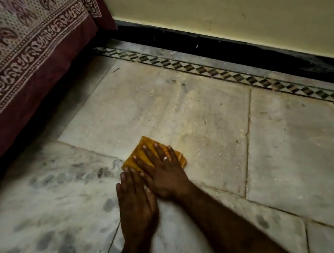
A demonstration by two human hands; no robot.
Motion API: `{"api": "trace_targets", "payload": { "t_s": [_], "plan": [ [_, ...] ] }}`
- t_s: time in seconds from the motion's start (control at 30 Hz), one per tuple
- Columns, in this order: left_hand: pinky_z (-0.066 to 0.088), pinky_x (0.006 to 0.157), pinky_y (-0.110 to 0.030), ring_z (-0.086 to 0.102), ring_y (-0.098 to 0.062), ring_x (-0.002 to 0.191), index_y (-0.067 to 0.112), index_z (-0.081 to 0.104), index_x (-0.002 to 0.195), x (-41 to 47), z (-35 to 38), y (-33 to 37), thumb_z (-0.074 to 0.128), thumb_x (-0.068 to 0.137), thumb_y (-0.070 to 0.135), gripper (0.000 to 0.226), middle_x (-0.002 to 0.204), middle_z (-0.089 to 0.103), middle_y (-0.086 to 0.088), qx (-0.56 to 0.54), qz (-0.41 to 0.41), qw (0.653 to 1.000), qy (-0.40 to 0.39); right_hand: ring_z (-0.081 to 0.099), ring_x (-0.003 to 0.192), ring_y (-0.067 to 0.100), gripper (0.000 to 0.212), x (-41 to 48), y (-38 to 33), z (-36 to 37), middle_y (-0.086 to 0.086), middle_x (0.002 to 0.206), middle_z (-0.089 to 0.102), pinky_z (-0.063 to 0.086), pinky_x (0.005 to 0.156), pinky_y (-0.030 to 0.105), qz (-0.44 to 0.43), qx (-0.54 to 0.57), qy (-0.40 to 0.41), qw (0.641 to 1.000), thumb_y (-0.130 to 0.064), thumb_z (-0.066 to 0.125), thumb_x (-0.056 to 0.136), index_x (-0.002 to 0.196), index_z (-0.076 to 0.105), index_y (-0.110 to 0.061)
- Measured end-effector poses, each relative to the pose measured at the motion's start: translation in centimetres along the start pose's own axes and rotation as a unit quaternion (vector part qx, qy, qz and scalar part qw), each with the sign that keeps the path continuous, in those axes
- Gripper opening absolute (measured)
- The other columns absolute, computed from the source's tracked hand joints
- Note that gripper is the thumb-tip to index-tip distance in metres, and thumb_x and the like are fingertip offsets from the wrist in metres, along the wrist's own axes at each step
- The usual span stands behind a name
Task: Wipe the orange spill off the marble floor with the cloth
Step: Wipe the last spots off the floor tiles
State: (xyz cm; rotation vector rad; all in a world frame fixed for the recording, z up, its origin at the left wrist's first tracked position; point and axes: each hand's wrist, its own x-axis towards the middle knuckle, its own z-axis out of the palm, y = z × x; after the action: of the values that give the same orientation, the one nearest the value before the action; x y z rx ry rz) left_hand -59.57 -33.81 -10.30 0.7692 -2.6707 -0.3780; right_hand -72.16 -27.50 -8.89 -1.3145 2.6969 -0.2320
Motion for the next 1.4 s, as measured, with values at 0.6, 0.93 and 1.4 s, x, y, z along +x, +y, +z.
{"api": "trace_targets", "payload": {
  "t_s": [0.6,0.93,1.4],
  "plan": [
    [0.014,0.125,-0.046,0.022,-0.030,0.152,-0.001,0.023,0.155,0.2,0.0,0.4,0.020,0.105,0.033,0.060,0.164,0.023,-0.019,-0.046,0.006,0.999,-0.011,0.020,0.149,0.043,0.062,-8.5,8.2,-2.4,0.016,0.164,0.023,0.017,0.116,0.066,0.469,0.030,0.058,0.881,-0.049,0.020,0.100,0.156,0.028,-0.023],
    [-0.001,0.124,-0.025,0.022,-0.026,0.151,0.000,0.030,0.153,0.5,-1.1,-1.3,0.026,0.099,0.033,0.063,0.161,0.024,-0.009,-0.261,-0.136,0.952,0.082,-0.018,0.153,0.030,0.069,4.1,-4.5,-3.1,-0.006,0.166,-0.019,-0.012,0.117,0.061,-0.003,0.013,-0.204,0.979,-0.063,0.031,0.100,0.157,-0.002,-0.044],
    [0.020,0.118,-0.024,0.036,-0.019,0.145,0.011,0.042,0.149,-3.5,-4.6,5.8,0.038,0.101,0.033,0.054,0.156,0.042,-0.006,-0.318,-0.128,0.923,-0.173,0.014,0.153,0.028,0.071,-15.9,2.2,-6.2,0.001,0.167,0.019,0.014,0.122,0.049,-0.031,0.042,-0.221,0.974,-0.020,0.053,0.094,0.157,0.022,-0.031]
  ]
}}
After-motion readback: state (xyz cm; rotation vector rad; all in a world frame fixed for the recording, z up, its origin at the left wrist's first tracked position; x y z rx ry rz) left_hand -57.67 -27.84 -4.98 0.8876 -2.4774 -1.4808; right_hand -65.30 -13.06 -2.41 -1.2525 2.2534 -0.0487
